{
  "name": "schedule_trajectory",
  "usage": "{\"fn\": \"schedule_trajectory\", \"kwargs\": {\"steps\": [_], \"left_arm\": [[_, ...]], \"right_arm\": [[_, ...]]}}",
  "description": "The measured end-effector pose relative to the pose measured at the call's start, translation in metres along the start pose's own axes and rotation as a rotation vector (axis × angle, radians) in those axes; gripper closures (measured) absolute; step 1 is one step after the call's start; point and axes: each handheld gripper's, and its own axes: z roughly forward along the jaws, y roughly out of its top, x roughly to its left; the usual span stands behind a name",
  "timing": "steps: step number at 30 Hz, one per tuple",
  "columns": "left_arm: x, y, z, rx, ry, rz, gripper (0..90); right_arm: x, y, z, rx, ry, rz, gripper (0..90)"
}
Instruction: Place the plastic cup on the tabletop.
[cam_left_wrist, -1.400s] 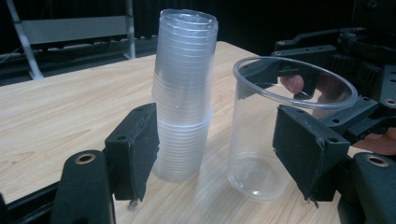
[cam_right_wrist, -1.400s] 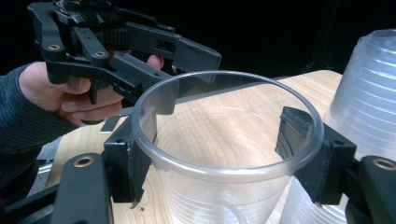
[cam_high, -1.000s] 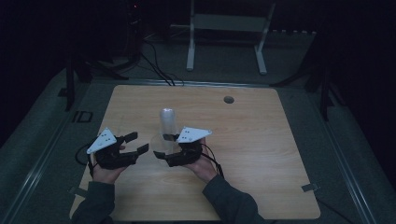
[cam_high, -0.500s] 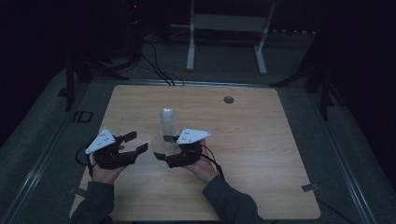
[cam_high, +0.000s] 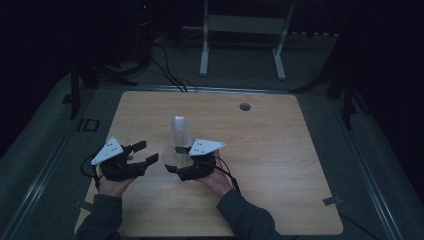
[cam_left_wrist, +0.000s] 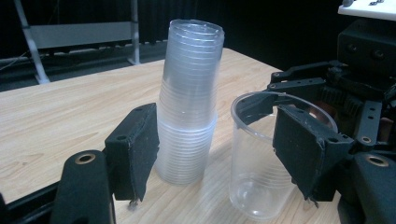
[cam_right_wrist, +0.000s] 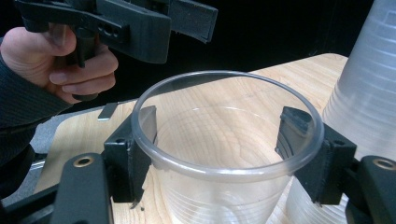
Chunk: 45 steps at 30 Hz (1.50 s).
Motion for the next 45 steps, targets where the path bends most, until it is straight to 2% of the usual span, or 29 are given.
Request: {"fn": "schedule_trajectory", "kwargs": {"steps": [45], "left_arm": [[0.0, 0.0, 0.002, 0.002, -0.007, -0.002, 31.7]], "right_arm": [[-0.002, -0.014, 0.007, 0.03, 0.008, 0.011, 28.6]]}}
